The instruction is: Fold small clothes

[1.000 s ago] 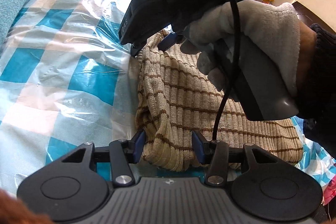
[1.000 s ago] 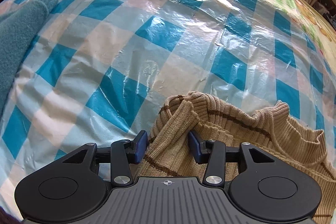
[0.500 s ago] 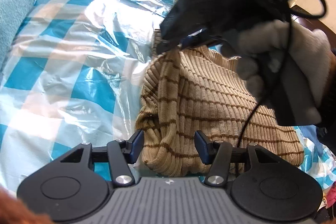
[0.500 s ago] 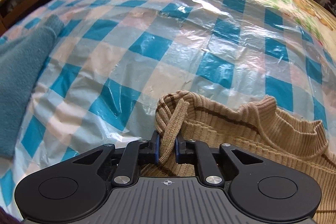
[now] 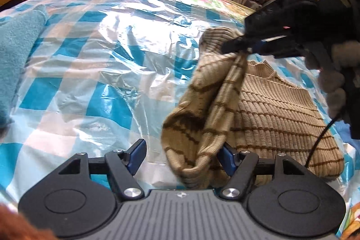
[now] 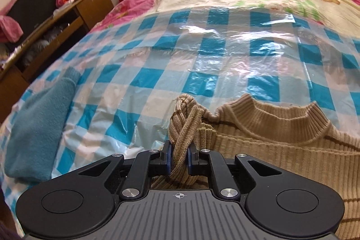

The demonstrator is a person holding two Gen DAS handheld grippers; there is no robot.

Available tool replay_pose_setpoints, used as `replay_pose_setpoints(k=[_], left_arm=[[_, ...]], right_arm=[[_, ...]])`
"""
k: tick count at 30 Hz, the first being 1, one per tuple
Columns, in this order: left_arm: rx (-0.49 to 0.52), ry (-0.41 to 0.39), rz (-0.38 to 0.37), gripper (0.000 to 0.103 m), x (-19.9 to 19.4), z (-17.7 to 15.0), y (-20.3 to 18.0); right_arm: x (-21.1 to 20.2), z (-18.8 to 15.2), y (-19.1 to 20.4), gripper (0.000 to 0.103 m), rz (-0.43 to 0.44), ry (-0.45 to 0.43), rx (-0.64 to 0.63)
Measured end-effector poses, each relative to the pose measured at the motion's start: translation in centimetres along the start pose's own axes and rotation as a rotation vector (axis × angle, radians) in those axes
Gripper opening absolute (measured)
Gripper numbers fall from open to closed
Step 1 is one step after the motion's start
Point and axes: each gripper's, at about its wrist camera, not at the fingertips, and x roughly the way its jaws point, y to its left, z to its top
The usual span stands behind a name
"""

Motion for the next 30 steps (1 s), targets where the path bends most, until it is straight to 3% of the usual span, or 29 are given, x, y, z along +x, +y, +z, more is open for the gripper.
replay_pose_setpoints(k=[4,6,8,11,12,20,30], left_arm=[[0.068,0.004,0.048,0.071,0.6,0.1,-1.3],[0.108,-0.005,0.072,0.065,0.6,0.1,-2.2],[0.102,0.005,0.071,0.046,0.7,0.3,-2.7],[0.069,0.019,0.025,0.028,0.7,0.9,-3.4],[0.078,0.016,0.016,0.026,0.5,1.1,-3.9],[0.218,-0.029,-0.112,0.024,-1.5,3.0,-10.0],[0.338,0.056,-0.248,0.024,1.6,3.4,-18.8]], right_arm=[[-0.4,-0.5,-1.9,0.012,0.032,-0.015,0.051],[-0.6,-0.8,-2.6,0.012,0.045,-0.021,0.07],[-1.1,-1.0,-3.4,0.012,0.061,-0.026,0.086],[-2.1,-1.2,-4.5,0.012,0.081,-0.042,0.106],[-2.5,-1.3,-4.9,0.012,0.085,-0.05,0.113],[-6.2,-2.0,-10.0,0.012,0.127,-0.137,0.229],[-8.2,-4.2,-18.3,0.012,0.121,-0.198,0.389]])
